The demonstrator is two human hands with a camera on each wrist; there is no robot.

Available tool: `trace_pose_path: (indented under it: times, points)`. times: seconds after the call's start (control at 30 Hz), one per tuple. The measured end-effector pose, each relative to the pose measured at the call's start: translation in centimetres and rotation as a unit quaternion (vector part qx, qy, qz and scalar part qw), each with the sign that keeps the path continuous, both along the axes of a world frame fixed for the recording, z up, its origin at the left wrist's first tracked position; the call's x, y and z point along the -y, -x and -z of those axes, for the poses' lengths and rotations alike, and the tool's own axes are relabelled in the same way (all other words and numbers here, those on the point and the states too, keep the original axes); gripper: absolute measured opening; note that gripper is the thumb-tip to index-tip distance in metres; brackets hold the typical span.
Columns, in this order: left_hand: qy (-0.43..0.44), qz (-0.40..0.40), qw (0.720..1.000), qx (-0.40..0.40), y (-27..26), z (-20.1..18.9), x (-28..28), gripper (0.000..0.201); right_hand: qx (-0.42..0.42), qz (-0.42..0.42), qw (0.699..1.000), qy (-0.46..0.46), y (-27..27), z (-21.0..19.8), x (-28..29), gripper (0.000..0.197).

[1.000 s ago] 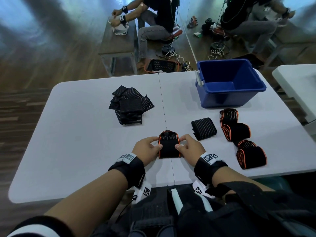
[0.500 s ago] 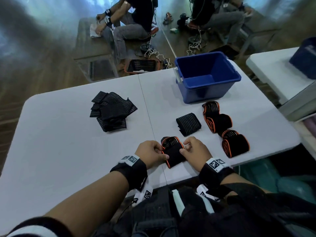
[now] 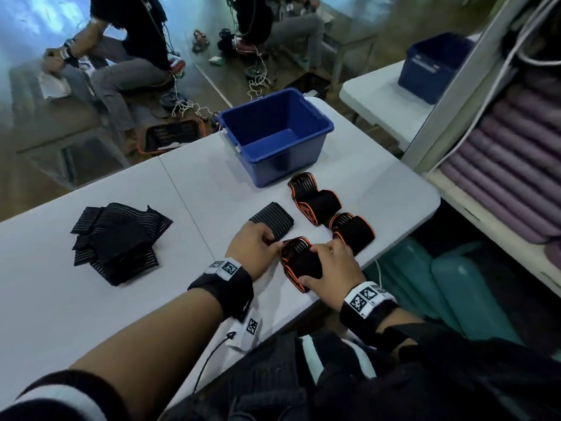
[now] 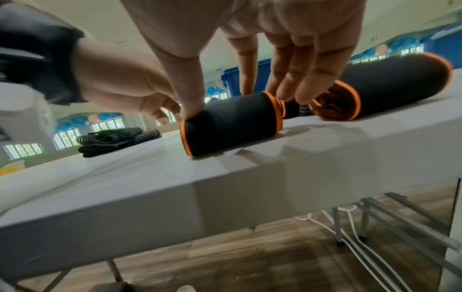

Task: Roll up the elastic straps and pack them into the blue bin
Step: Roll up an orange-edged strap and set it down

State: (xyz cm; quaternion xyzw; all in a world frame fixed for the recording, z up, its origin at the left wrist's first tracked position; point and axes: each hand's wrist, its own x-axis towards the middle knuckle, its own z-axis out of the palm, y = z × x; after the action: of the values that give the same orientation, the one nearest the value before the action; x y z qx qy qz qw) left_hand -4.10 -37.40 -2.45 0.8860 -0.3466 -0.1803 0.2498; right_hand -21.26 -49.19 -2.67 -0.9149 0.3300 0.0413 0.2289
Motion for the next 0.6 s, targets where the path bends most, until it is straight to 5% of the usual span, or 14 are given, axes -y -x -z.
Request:
trace_pose_path:
  times: [0.17,0.6]
  points:
    - [-0.049,0.035,0.995,0.078,-2.7,0.5,2.2,0.051,0.001,-0.01,1.0,-0.004,0.4,-0.1,0.0,0.072]
    - [-0.042,0.079,0.995,0.046,-4.6,2.3,3.3,0.048,-0.02,0.003,1.0,0.008,-0.5,0.1,-0.1,0.068]
